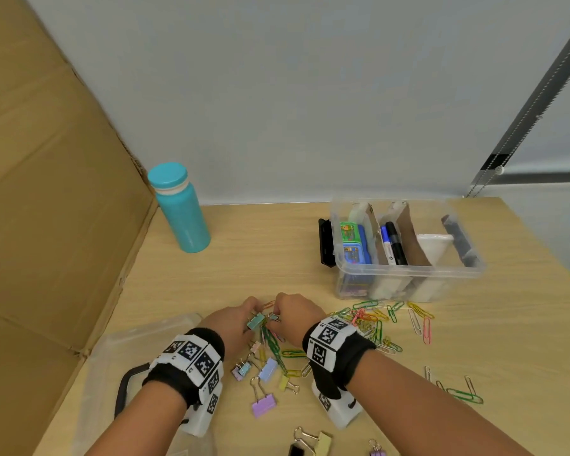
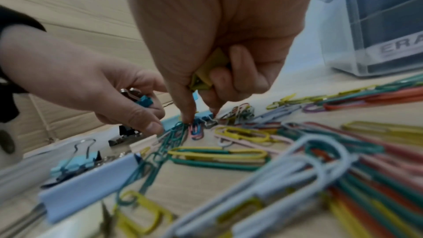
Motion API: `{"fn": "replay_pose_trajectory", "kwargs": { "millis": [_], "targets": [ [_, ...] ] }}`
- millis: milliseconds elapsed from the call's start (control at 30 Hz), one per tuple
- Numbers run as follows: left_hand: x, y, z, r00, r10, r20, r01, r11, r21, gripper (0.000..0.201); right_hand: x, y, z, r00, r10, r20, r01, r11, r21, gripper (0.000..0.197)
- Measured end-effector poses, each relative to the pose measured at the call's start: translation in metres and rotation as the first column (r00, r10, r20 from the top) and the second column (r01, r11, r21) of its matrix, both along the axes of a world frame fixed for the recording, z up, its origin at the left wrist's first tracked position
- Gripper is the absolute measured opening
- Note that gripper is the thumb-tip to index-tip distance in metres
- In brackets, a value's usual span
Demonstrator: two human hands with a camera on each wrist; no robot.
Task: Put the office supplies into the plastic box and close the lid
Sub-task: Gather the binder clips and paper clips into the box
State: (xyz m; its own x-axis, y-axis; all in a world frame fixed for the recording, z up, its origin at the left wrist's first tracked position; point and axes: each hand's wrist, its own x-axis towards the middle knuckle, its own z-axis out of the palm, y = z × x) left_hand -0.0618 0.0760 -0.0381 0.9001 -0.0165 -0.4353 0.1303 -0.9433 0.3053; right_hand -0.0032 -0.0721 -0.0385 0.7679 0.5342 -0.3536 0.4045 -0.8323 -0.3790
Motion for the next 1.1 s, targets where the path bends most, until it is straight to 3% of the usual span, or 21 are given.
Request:
{"fn": "replay_pose_trajectory", "kwargs": {
  "millis": [233, 367, 500, 600, 667, 767, 800, 867, 967, 1033, 1100],
  "targets": [
    [-0.002, -0.002, 0.000, 0.998, 0.058, 0.030, -0.059, 0.998, 0.018, 0.016, -0.002, -0.008, 0.011, 1.000, -0.002, -0.027, 0.002, 1.000, 0.019, 0.036],
    [-0.004, -0.005, 0.004, 0.984, 0.123, 0.127, -0.110, 0.988, -0.109, 0.014, -0.008, -0.044, 0.049, 0.996, -0.042, -0.080, 0.060, 0.969, 0.240, 0.023],
    [-0.007, -0.015, 0.012, 0.958, 0.184, 0.222, -0.121, 0.956, -0.268, 0.013, 0.008, -0.107, 0.108, 0.980, -0.146, -0.135, 0.194, 0.857, 0.478, 0.021],
    [-0.006, -0.025, 0.015, 0.948, 0.202, 0.245, -0.117, 0.940, -0.322, 0.013, 0.052, -0.154, 0.132, 0.900, -0.412, -0.141, 0.403, 0.667, 0.627, 0.022],
    [-0.005, -0.032, 0.016, 0.949, 0.203, 0.242, -0.115, 0.935, -0.336, 0.014, 0.088, -0.182, 0.132, 0.810, -0.566, -0.154, 0.532, 0.599, 0.599, 0.018],
    [-0.002, -0.046, 0.019, 0.954, 0.187, 0.235, -0.099, 0.935, -0.341, 0.014, 0.129, -0.204, 0.128, 0.720, -0.641, -0.267, 0.666, 0.529, 0.526, 0.016],
    [-0.001, -0.051, 0.020, 0.955, 0.181, 0.236, -0.091, 0.934, -0.347, 0.014, 0.137, -0.208, 0.127, 0.718, -0.640, -0.272, 0.673, 0.540, 0.506, 0.023],
    [-0.001, -0.061, 0.023, 0.954, 0.171, 0.248, -0.074, 0.931, -0.357, 0.014, 0.147, -0.213, 0.127, 0.782, -0.611, -0.119, 0.607, 0.705, 0.368, 0.045],
    [-0.002, -0.072, 0.028, 0.951, 0.163, 0.264, -0.056, 0.928, -0.368, 0.015, 0.149, -0.214, 0.118, 0.837, -0.540, 0.088, 0.514, 0.831, 0.214, 0.039],
    [-0.006, -0.079, 0.034, 0.946, 0.156, 0.285, -0.039, 0.925, -0.378, 0.015, 0.143, -0.217, 0.108, 0.835, -0.549, 0.011, 0.506, 0.777, 0.373, 0.031],
    [-0.008, -0.089, 0.044, 0.932, 0.151, 0.329, -0.009, 0.917, -0.398, 0.014, 0.128, -0.227, 0.097, 0.793, -0.609, 0.004, 0.490, 0.642, 0.590, 0.031]
  ]
}}
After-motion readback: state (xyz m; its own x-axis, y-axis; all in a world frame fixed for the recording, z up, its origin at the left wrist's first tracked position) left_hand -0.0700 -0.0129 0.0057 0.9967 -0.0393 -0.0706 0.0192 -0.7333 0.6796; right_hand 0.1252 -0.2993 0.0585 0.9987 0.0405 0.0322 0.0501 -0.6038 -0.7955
